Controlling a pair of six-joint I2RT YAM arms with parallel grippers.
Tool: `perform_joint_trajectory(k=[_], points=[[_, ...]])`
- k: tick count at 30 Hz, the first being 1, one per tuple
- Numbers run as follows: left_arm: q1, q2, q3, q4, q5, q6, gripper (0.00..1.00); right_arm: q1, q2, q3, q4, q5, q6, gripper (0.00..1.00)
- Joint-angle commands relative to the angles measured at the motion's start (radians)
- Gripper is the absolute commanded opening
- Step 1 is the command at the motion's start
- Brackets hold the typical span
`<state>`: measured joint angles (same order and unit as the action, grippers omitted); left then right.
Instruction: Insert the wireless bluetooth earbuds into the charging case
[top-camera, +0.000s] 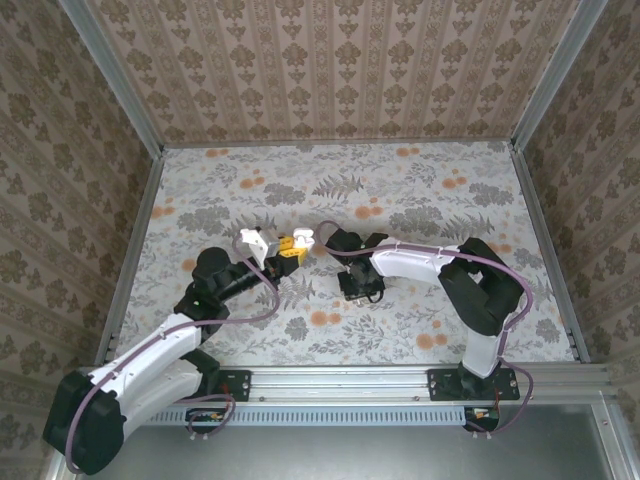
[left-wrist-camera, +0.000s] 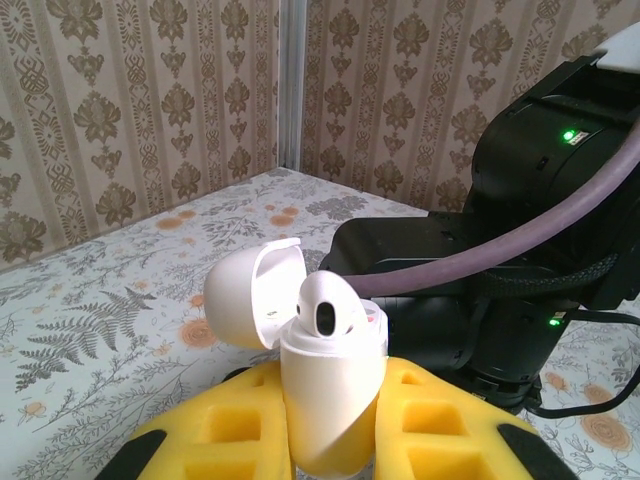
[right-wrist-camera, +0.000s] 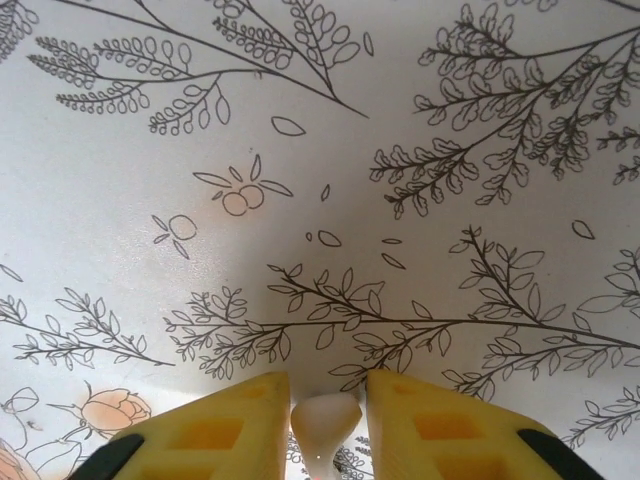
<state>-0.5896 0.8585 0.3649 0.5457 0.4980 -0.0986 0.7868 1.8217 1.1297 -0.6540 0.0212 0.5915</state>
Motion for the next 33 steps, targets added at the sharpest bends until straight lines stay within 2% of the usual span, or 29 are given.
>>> perform_joint_trajectory(k=[1, 16, 27, 33], points=[[-0.008, -0.017, 0.002, -0.006, -0.004, 0.024, 0.06, 0.012, 0.014, 0.016, -0.049, 0.019, -0.004, 0.24], [-0.01, -0.004, 0.007, 0.032, 0.006, 0.018, 0.06, -0.002, -0.187, 0.003, -0.057, 0.092, 0.039, 0.16], [-0.018, 0.021, 0.025, 0.094, 0.014, 0.054, 0.08, -0.008, -0.534, -0.045, 0.054, 0.154, 0.077, 0.15], [-0.046, 0.08, 0.029, 0.205, 0.069, 0.086, 0.05, -0.01, -0.685, -0.082, 0.184, 0.109, 0.086, 0.14]])
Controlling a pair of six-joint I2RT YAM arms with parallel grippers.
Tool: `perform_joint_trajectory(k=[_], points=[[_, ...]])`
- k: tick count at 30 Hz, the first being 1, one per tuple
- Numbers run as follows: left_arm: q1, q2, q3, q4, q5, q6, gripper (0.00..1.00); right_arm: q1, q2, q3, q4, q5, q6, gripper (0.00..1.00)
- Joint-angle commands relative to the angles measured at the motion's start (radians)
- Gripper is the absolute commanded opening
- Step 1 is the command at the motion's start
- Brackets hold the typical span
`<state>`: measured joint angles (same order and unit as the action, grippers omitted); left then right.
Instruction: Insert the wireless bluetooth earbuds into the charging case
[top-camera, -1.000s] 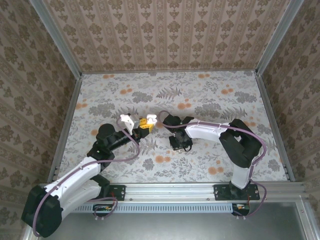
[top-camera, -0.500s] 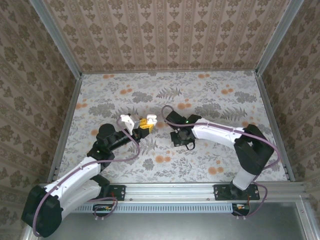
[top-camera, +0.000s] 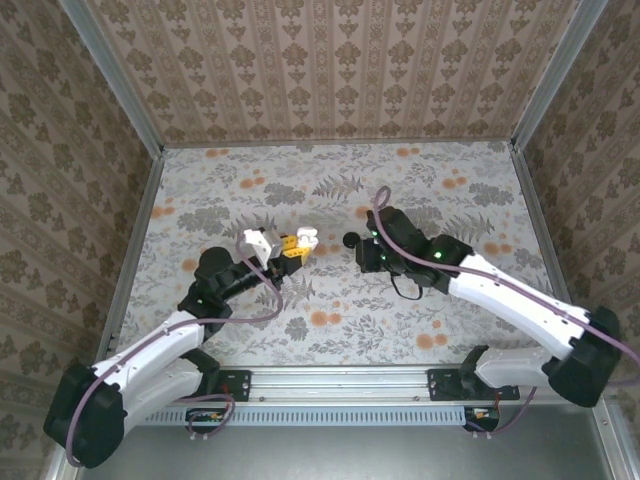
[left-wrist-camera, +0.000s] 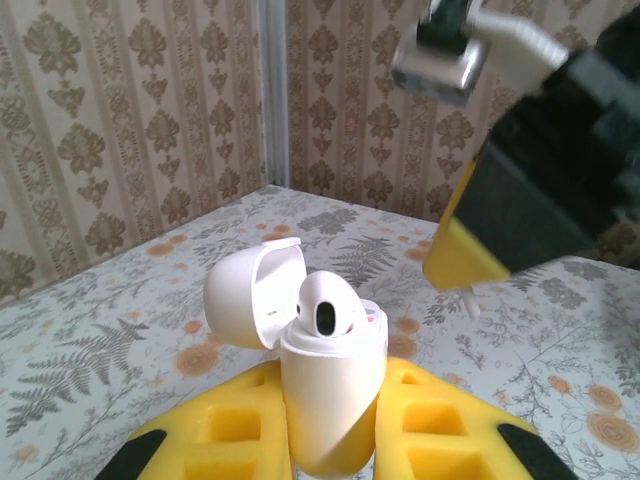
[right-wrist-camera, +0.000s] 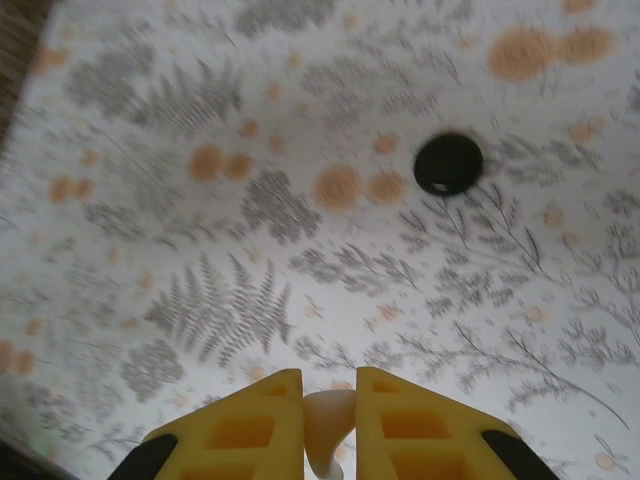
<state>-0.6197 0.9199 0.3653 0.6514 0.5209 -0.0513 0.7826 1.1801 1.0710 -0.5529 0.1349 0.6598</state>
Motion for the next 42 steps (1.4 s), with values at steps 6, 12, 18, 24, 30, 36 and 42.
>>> perform_joint_trajectory(k=[6, 12, 18, 24, 30, 36, 42], points=[[-0.045, 0.094, 0.087, 0.122, 0.078, 0.051, 0.04, -0.005, -0.118, -0.017, 0.163, -0.069, 0.039, 0.13], [-0.066, 0.15, 0.122, 0.15, 0.076, 0.044, 0.03, -0.005, -0.141, -0.005, 0.227, -0.091, 0.065, 0.13], [-0.079, 0.182, 0.129, 0.189, 0.071, 0.026, 0.03, -0.005, -0.137, -0.009, 0.297, -0.124, 0.086, 0.12], [-0.09, 0.194, 0.133, 0.197, 0.058, 0.016, 0.03, -0.005, -0.13, -0.018, 0.36, -0.121, 0.091, 0.12], [-0.096, 0.195, 0.13, 0.204, 0.021, 0.001, 0.03, -0.003, -0.11, -0.024, 0.393, -0.129, 0.098, 0.11], [-0.098, 0.198, 0.133, 0.207, -0.022, -0.043, 0.03, 0.007, -0.105, -0.055, 0.444, -0.108, 0.092, 0.11], [-0.103, 0.2, 0.136, 0.207, -0.029, -0.064, 0.03, 0.01, -0.096, -0.065, 0.478, -0.092, 0.072, 0.1]])
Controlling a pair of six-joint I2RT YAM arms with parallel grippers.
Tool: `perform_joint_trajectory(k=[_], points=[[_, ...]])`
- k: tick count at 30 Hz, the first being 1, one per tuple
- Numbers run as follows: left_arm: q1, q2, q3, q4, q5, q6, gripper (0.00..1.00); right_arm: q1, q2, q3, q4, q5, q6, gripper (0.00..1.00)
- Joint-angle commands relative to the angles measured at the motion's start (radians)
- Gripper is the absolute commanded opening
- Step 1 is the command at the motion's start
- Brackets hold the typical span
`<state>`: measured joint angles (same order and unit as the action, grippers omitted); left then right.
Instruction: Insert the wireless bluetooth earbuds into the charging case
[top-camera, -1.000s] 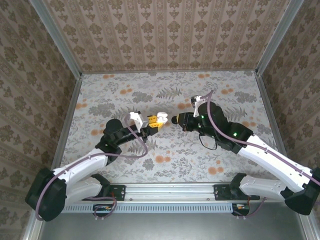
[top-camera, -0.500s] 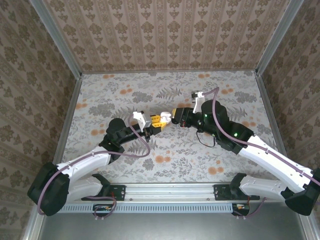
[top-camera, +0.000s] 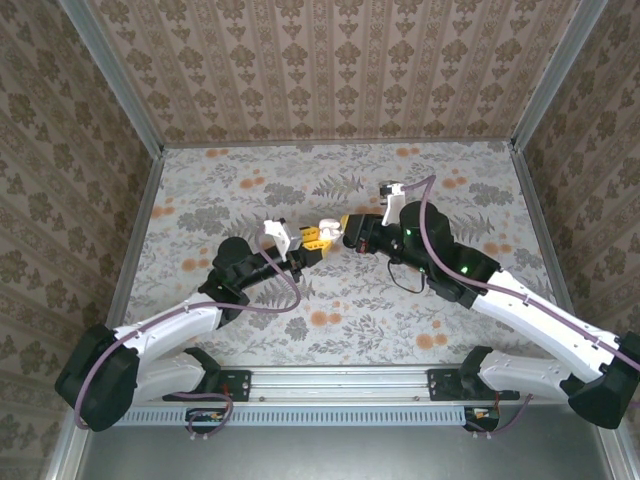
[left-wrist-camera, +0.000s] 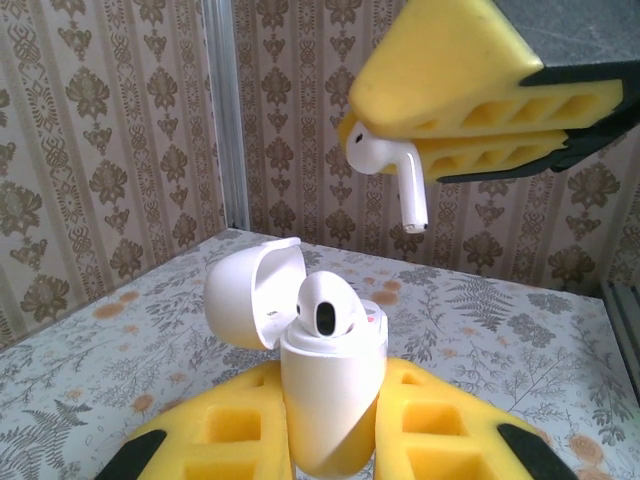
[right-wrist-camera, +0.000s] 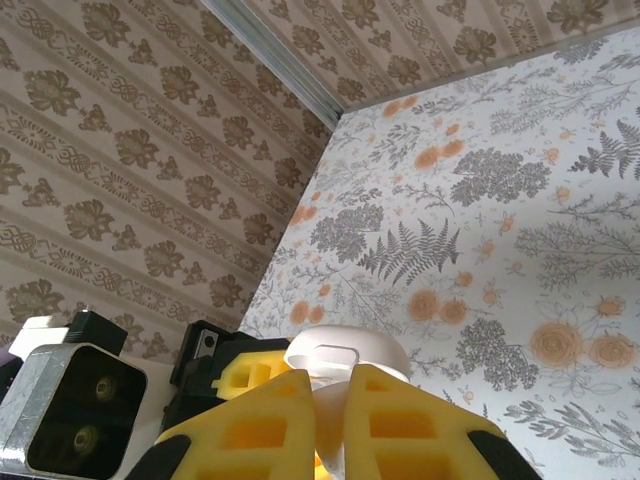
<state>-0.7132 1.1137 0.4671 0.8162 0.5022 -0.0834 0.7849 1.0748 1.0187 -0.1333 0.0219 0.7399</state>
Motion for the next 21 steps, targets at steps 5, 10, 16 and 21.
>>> perform_joint_trajectory(k=[5, 10, 16, 21], points=[[-0.014, 0.009, 0.037, 0.042, -0.016, -0.039, 0.03, 0.011, 0.023, -0.015, 0.078, 0.027, -0.016, 0.1], [-0.017, 0.012, 0.041, 0.04, -0.019, -0.037, 0.03, 0.014, 0.041, -0.011, 0.077, 0.029, -0.019, 0.1], [-0.017, 0.011, 0.043, 0.037, -0.021, -0.036, 0.03, 0.017, 0.051, -0.017, 0.075, 0.042, -0.027, 0.1], [-0.019, 0.011, 0.043, 0.035, -0.024, -0.036, 0.03, 0.022, 0.053, -0.022, 0.074, 0.05, -0.033, 0.1]])
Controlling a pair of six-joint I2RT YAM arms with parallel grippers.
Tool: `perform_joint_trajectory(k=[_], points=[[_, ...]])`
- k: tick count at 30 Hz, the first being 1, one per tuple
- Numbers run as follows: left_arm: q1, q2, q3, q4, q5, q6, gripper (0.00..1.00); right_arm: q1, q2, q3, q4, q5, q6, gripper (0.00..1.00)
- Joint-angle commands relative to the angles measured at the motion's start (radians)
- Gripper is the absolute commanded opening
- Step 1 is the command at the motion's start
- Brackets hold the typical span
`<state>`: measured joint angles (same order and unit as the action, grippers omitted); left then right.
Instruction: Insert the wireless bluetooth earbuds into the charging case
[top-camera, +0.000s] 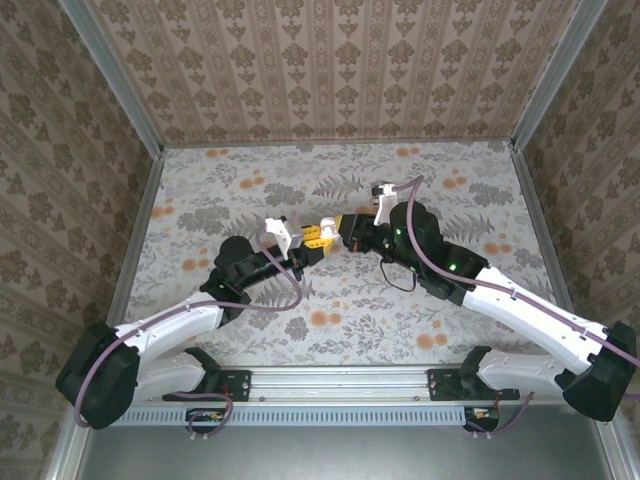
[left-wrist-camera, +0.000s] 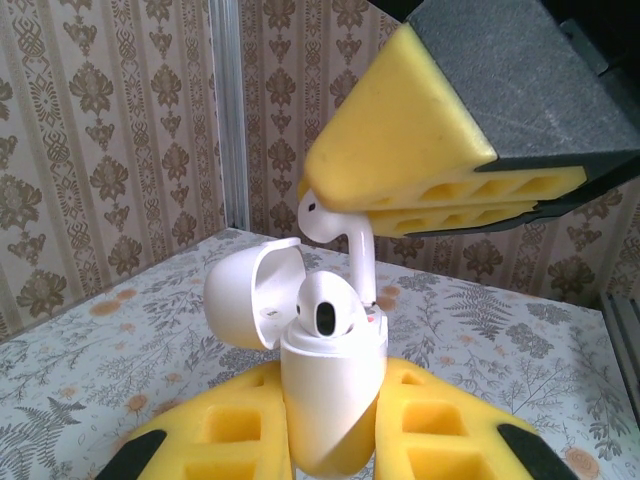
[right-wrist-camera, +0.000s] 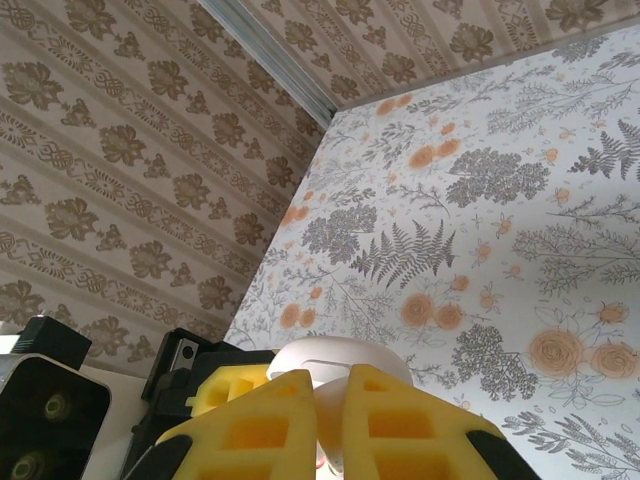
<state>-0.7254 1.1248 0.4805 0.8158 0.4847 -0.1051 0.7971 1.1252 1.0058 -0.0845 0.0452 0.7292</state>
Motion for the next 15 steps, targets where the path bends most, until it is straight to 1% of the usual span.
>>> perform_joint_trajectory(k=[1, 15], points=[[-0.006, 0.0, 0.029, 0.037, -0.008, -0.015, 0.03, 0.009, 0.004, -0.01, 0.025, 0.028, -0.025, 0.1], [-0.006, 0.003, 0.031, 0.029, -0.018, -0.01, 0.03, 0.03, 0.035, -0.012, 0.011, 0.016, -0.012, 0.1]])
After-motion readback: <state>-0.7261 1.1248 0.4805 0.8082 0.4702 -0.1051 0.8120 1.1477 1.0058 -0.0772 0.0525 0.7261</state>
